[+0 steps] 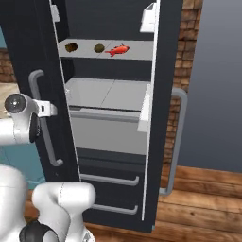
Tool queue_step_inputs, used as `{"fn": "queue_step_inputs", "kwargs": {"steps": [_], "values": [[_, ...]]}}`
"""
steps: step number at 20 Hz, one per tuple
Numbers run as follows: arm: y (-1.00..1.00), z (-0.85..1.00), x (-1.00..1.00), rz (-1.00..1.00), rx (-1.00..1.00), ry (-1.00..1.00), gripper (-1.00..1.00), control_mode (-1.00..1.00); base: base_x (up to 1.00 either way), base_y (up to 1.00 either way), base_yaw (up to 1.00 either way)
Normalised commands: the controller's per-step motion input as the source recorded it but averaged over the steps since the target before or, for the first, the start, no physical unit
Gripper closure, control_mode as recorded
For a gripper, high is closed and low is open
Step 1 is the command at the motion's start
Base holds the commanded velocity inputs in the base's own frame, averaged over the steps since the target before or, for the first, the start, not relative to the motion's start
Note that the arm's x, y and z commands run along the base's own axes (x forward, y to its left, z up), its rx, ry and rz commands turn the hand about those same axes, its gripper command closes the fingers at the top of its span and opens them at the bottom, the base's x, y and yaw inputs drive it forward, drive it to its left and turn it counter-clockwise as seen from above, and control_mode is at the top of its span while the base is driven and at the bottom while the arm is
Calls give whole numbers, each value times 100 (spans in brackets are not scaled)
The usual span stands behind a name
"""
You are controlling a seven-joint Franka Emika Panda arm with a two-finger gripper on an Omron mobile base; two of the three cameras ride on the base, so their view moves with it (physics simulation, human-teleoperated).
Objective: Open the fridge, remove the kiwi, sweet potato, and fish, and place them on any counter.
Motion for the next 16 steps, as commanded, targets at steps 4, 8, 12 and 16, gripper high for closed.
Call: {"fn": "queue_step_inputs", "kwargs": {"steps": [4,8,12,16], "values": [[92,32,-100,6,0,1,-100,-100,0,0,0],[-31,64,-100,-1,7,-4,-100,-100,0,0,0],[-100,60,-87,-4,13,-1,-100,-100,0,0,0],[-100,5,15,-12,2,10,-100,-100,0,0,0]]}}
